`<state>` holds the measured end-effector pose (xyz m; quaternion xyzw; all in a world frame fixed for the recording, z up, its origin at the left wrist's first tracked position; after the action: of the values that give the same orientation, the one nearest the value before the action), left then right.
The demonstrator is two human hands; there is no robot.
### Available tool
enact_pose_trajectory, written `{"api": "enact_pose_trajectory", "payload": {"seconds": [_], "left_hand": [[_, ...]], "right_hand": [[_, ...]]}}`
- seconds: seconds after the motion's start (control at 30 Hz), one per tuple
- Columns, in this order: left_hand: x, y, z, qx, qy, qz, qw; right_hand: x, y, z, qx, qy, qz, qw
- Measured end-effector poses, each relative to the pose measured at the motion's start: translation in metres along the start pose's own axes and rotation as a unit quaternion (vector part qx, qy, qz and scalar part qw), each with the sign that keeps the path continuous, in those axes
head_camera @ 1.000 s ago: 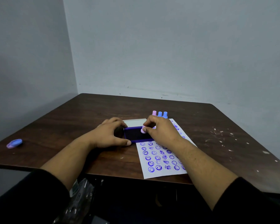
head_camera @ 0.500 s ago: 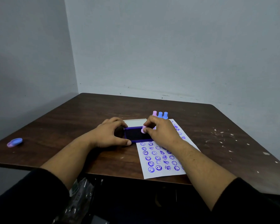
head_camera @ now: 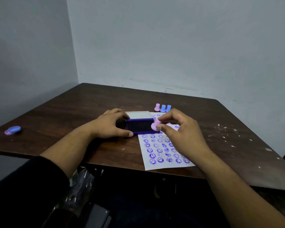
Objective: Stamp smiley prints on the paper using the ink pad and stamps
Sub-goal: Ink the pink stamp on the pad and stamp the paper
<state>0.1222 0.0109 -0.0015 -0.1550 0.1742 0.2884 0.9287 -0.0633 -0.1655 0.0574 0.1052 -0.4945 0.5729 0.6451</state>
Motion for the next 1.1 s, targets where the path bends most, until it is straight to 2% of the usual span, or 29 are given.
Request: {"api": "enact_pose_trajectory", "payload": {"seconds": [0.17, 0.37, 0.7, 1.1], "left_hand": [[-0.002, 0.000, 0.001, 0.001, -0.002, 0.003, 1.000], [-0.002, 0.000, 0.001, 0.005, -0.002, 0.001, 1.000], [0.001, -0.001, 0.000, 0.003, -0.004, 0.004, 1.000], [-0.001, -0.001, -0.001, 0.001, 0.002, 0.008, 1.000]], "right_hand": [[-0.012, 0.049, 0.012, 0.026, -0.086, -0.018, 0.996], [-0.028, 0.073, -0.003, 0.059, -0.086, -0.052, 0.993], [-0.012, 0.079, -0.006, 0.072, 0.011, 0.023, 0.997], [-0.008, 0.080, -0.010, 0.079, 0.049, 0.040, 0.995]]}}
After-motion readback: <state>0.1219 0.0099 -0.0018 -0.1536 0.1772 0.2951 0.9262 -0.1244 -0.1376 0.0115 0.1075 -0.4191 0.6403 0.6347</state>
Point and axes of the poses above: each hand's wrist, its own y-axis away from the middle knuckle, its own z-axis out of the back of the hand, x = y × z, the point moved 9 cm from there along -y, towards the middle knuckle, and after that the axes turned 8 degrees about -z, right-handed, at the moved point
